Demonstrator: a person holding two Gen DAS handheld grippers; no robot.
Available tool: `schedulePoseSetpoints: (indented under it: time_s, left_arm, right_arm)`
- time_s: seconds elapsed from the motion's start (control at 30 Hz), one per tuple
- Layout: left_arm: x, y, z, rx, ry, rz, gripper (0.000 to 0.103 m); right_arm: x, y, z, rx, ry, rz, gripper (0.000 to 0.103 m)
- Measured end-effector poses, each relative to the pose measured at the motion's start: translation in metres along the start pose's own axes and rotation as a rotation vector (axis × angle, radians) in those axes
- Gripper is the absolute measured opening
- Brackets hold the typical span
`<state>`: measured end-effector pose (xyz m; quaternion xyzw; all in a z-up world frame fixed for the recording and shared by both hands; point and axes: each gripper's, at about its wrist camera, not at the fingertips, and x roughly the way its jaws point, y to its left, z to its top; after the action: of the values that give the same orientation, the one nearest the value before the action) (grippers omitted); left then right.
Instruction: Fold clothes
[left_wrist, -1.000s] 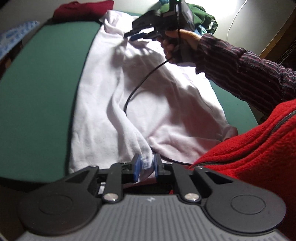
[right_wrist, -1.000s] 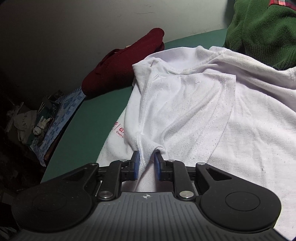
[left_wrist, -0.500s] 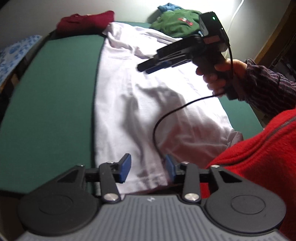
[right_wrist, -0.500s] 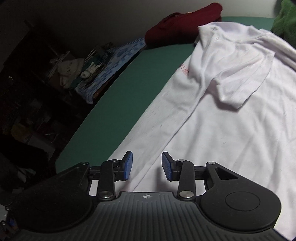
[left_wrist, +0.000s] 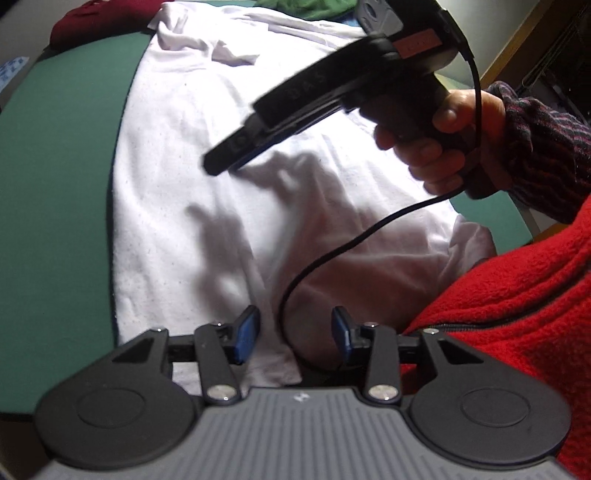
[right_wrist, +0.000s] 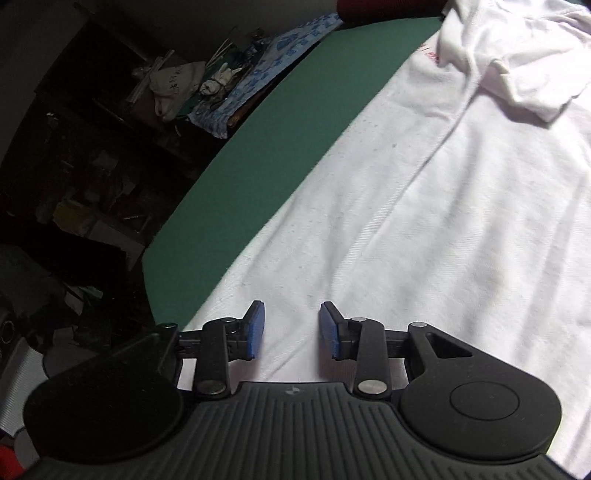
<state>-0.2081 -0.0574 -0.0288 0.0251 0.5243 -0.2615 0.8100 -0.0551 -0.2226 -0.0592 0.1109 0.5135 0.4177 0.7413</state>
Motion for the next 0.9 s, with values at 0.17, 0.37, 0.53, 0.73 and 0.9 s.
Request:
schedulePoseSetpoints:
  time_s: [0.17, 0.37, 0.53, 0.73, 0.9]
  left_arm:
    - [-0.018, 0.019, 0.008, 0.006, -0.029, 0.060, 0.052]
    - [0.004, 0.038, 0.002, 0.040, 0.084, 0.038, 0.050]
    - [0.003, 0.055, 0.014, 0.138, 0.080, 0.000, 0.051]
    - [0.002, 0.074, 0.030, 0.255, 0.076, -0.046, 0.058]
    - [0.002, 0.090, 0.046, 0.365, 0.050, -0.067, 0.048]
  right_arm:
    - [-0.016, 0.007, -0.011, -0.002, -0.048, 0.060, 0.041]
    - [0.006, 0.013, -0.023, 0.064, -0.021, 0.072, 0.043]
    - [-0.002, 0.009, -0.026, 0.138, -0.059, -0.008, 0.044]
    - [-0.002, 0.029, -0.025, 0.162, -0.112, -0.078, 0.052]
    - [-0.001, 0.030, -0.027, 0.226, -0.155, -0.222, 0.050]
